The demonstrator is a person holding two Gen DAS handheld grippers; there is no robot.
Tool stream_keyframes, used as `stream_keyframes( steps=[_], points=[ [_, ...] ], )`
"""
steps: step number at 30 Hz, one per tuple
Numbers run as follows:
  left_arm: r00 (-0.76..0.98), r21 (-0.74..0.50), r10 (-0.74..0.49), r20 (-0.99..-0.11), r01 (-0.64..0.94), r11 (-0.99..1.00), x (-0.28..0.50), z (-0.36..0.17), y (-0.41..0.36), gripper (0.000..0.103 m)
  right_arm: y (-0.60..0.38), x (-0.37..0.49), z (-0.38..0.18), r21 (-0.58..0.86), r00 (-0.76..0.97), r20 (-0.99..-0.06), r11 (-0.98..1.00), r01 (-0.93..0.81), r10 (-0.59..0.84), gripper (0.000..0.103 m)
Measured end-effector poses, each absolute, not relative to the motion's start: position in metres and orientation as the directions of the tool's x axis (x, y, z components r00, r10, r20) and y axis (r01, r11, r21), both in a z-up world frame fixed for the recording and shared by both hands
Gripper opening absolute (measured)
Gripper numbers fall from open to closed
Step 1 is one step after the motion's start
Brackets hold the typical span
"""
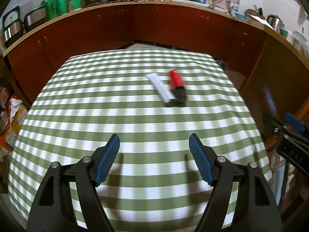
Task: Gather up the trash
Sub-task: 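Move both open tools back over the table toward the red can and white tube, then grasp the red spray can with the right tool while the left tool grasps the white tube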
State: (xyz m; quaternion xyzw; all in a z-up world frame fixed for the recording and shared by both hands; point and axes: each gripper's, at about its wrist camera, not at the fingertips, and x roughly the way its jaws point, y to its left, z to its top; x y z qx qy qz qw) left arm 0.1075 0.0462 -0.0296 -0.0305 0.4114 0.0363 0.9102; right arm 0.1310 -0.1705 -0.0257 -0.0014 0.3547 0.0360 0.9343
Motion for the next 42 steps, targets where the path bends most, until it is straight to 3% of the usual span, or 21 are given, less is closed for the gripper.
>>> stream_keyframes(
  steps=[22, 34, 38, 42],
  points=[
    [0.634, -0.010, 0.142, -0.760, -0.230, 0.973, 0.133, -0.038, 0.148, 0.073, -0.055, 0.203, -0.027, 0.013, 0.714, -0.681, 0.977, -0.211, 0.163, 0.079],
    [0.632, -0.025, 0.140, -0.763, -0.245, 0.969, 0.143, -0.040, 0.160, 0.074, -0.028, 0.228, -0.045, 0.006, 0.643, -0.745, 0.966, -0.258, 0.176, 0.047],
    [0.632, -0.029, 0.131, -0.764, -0.237, 0.971, 0.145, -0.041, 0.154, 0.074, -0.031, 0.230, -0.048, 0.025, 0.626, -0.755, 0.962, -0.272, 0.196, 0.025],
    [0.633, -0.038, 0.116, -0.765, -0.225, 0.974, 0.149, -0.041, 0.144, 0.074, -0.036, 0.228, -0.048, 0.024, 0.630, -0.751, 0.962, -0.271, 0.196, 0.025]
  ],
)
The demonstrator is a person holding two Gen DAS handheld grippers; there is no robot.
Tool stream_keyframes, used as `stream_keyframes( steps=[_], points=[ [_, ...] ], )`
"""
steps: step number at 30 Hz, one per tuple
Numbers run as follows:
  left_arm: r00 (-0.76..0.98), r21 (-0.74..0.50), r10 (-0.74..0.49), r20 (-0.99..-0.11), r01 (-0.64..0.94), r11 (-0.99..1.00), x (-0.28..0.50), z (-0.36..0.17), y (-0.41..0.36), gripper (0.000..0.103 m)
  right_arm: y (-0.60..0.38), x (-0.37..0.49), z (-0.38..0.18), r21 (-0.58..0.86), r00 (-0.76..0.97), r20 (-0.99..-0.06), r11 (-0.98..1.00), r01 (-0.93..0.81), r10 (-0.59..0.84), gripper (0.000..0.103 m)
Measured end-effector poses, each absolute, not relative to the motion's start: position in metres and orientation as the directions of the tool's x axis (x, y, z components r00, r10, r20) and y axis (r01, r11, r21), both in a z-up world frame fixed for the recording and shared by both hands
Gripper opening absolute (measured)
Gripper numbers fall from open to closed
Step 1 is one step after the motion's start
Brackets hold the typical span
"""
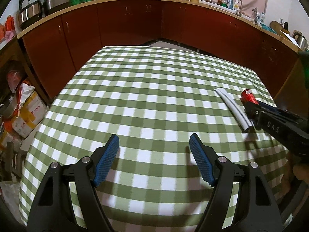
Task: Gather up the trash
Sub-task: 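Grasp the red spray can with the right tool while the left tool grasps the white tube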
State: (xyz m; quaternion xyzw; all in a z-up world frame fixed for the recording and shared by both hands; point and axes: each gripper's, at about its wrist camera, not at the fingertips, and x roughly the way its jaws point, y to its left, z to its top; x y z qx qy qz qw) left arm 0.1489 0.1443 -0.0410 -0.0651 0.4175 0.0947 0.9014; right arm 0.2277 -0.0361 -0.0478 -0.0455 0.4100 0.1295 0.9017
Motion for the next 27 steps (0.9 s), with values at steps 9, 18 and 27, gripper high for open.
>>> stream_keyframes(
  steps=[9, 18, 27],
  points=[
    [0.641, -0.053, 0.070, -0.765, -0.171, 0.984, 0.164, -0.039, 0.106, 0.074, -0.075, 0.220, -0.046, 0.024, 0.650, -0.739, 0.971, -0.238, 0.177, 0.025],
    [0.639, -0.047, 0.047, -0.768, -0.129, 0.991, 0.181, -0.038, 0.070, 0.074, -0.108, 0.224, -0.045, 0.077, 0.648, -0.735, 0.974, -0.213, 0.200, 0.025],
    [0.636, -0.030, 0.045, -0.770, -0.106, 0.994, 0.198, -0.038, 0.048, 0.074, -0.108, 0.227, -0.046, 0.094, 0.635, -0.742, 0.971, -0.220, 0.216, 0.025]
  ],
)
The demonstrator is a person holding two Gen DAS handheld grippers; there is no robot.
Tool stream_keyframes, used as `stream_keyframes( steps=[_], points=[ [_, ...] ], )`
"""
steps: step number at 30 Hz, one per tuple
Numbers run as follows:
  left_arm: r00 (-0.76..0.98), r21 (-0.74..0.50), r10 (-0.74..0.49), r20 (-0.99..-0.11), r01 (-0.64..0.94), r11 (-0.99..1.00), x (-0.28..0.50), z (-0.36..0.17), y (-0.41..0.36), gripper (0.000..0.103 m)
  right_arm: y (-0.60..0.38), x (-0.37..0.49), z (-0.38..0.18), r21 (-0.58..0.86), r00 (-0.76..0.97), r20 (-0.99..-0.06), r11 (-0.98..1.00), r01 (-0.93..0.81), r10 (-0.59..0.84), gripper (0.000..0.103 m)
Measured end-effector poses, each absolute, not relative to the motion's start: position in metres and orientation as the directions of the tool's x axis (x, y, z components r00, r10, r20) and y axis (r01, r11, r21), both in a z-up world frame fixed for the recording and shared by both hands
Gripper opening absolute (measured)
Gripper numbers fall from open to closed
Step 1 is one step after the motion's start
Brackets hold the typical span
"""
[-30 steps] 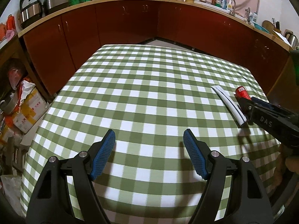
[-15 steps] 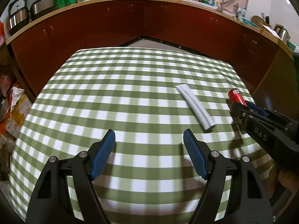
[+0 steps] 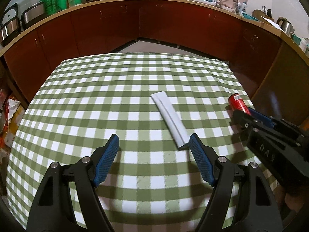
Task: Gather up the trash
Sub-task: 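Grasp the red spray can with the right tool while the left tool grasps the white tube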
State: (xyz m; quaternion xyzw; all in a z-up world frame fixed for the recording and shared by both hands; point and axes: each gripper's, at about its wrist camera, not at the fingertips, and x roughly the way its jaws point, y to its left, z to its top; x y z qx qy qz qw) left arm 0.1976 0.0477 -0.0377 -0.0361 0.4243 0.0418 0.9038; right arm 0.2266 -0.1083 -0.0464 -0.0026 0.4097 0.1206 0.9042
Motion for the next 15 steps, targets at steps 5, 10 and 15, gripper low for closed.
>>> stream_keyframes(
  steps=[5, 10, 15],
  points=[
    [0.626, -0.014, 0.057, -0.778, -0.109, 0.994, 0.211, -0.040, 0.043, 0.074, -0.110, 0.228, -0.047, 0.102, 0.628, -0.746, 0.970, -0.222, 0.223, 0.025],
    [0.608, -0.026, 0.046, -0.793, -0.109, 0.994, 0.220, -0.046, 0.048, 0.071, -0.109, 0.229, -0.048, 0.103, 0.627, -0.746, 0.969, -0.224, 0.224, 0.025],
    [0.609, -0.024, 0.033, -0.792, -0.086, 0.996, 0.220, -0.049, 0.049, 0.052, -0.107, 0.227, -0.048, 0.096, 0.629, -0.746, 0.969, -0.226, 0.220, 0.025]
  ],
)
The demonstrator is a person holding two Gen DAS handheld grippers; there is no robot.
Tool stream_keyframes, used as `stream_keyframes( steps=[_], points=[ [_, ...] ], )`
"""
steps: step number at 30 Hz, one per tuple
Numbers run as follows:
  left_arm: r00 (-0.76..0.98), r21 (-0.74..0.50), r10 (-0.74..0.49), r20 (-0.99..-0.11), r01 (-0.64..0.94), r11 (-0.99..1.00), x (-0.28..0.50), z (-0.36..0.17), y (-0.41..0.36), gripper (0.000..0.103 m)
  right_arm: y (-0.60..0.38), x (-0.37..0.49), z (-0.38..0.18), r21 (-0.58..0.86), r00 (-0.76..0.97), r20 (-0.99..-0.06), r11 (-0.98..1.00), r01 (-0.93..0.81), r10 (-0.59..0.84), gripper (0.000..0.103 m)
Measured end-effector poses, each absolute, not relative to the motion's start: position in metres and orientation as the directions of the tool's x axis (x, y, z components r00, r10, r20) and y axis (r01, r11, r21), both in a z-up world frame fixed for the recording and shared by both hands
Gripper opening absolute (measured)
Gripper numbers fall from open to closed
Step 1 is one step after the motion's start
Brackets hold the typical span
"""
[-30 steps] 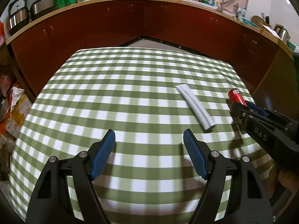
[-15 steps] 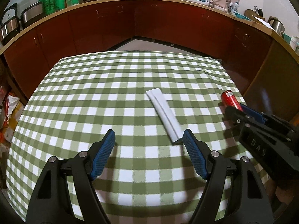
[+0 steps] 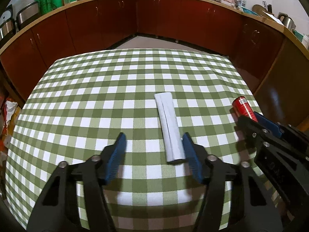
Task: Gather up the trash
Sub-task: 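Grasp the red spray can with the right tool while the left tool grasps the white tube, then carry the red spray can and white tube over the trash bin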
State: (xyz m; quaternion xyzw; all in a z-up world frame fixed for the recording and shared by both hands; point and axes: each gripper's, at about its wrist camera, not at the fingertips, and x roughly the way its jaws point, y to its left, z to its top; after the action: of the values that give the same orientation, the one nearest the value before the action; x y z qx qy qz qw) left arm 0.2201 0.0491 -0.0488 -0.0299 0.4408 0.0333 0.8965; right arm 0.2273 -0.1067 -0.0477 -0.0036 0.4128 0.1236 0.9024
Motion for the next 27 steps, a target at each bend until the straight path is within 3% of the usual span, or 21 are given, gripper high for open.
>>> stream_keyframes(
  steps=[4, 6, 7, 13, 27],
  points=[
    [0.617, -0.034, 0.013, -0.787, -0.064, 0.997, 0.218, -0.048, 0.051, 0.033, -0.106, 0.226, -0.048, 0.089, 0.631, -0.745, 0.970, -0.227, 0.216, 0.025],
    [0.618, -0.036, 0.002, -0.786, -0.050, 0.998, 0.217, -0.048, 0.051, 0.018, -0.105, 0.225, -0.047, 0.084, 0.633, -0.744, 0.970, -0.227, 0.213, 0.025],
    [0.617, -0.038, -0.003, -0.787, -0.042, 0.998, 0.217, -0.047, 0.051, 0.016, -0.104, 0.224, -0.047, 0.081, 0.634, -0.744, 0.970, -0.227, 0.211, 0.025],
    [0.624, -0.058, -0.031, -0.781, -0.024, 0.998, 0.208, -0.045, 0.053, 0.011, -0.103, 0.218, -0.049, 0.072, 0.636, -0.744, 0.971, -0.229, 0.205, 0.025],
    [0.651, -0.042, -0.008, -0.759, -0.036, 0.998, 0.167, -0.033, 0.058, 0.009, -0.103, 0.180, -0.033, 0.069, 0.664, -0.715, 0.967, -0.246, 0.220, 0.025]
  ],
)
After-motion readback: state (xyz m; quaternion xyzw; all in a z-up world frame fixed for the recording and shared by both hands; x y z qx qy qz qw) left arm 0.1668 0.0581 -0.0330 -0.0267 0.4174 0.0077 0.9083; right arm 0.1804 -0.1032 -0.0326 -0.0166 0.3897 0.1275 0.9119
